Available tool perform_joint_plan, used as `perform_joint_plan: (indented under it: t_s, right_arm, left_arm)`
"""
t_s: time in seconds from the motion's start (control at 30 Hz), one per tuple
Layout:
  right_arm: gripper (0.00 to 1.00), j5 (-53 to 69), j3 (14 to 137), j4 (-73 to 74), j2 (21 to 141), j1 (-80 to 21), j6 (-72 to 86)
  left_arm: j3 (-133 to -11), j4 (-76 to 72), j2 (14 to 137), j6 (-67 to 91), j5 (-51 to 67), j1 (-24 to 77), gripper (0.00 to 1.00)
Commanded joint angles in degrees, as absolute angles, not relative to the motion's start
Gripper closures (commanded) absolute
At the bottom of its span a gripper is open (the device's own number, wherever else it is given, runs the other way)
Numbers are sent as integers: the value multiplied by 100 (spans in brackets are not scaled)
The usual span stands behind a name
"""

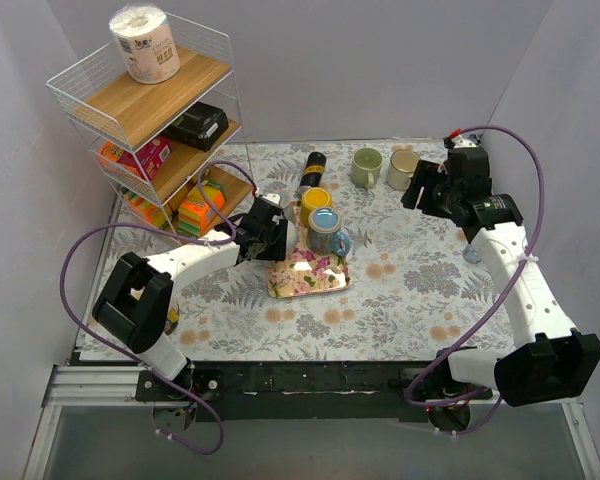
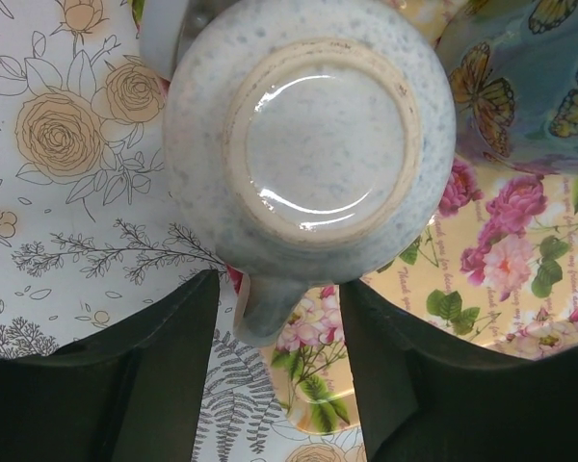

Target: Turn the mug right side up

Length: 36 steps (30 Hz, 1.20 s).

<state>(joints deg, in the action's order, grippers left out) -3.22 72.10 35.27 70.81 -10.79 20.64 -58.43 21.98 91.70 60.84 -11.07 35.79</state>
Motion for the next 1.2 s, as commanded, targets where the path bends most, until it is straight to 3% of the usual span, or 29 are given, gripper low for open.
perform_joint_plan:
  t_s: [0.0, 0.23, 0.47, 0.93, 1.17]
  right_arm:
    - [28, -343, 7207, 3568, 6952, -1081, 2127]
    - [29, -360, 7190, 3586, 6943, -1081, 2171]
    - [30, -369, 7198, 3638, 6935, -1090, 2188]
    - [29, -44, 7304, 3744, 6750, -1081, 2382]
    - [27, 1604, 7023, 3071, 6251, -1081, 2566]
  left_arm:
    - [-5889, 2109, 9211, 5977, -1195, 3551, 48]
    - [-5968, 2224, 9316, 5906, -1230, 3551, 66]
    - [-5994, 2241, 9158, 5924, -1336, 3551, 100]
    - [-6178, 2399, 8104, 6424, -361, 3551, 100]
    - [-6749, 2610, 7287, 7074, 448, 3551, 100]
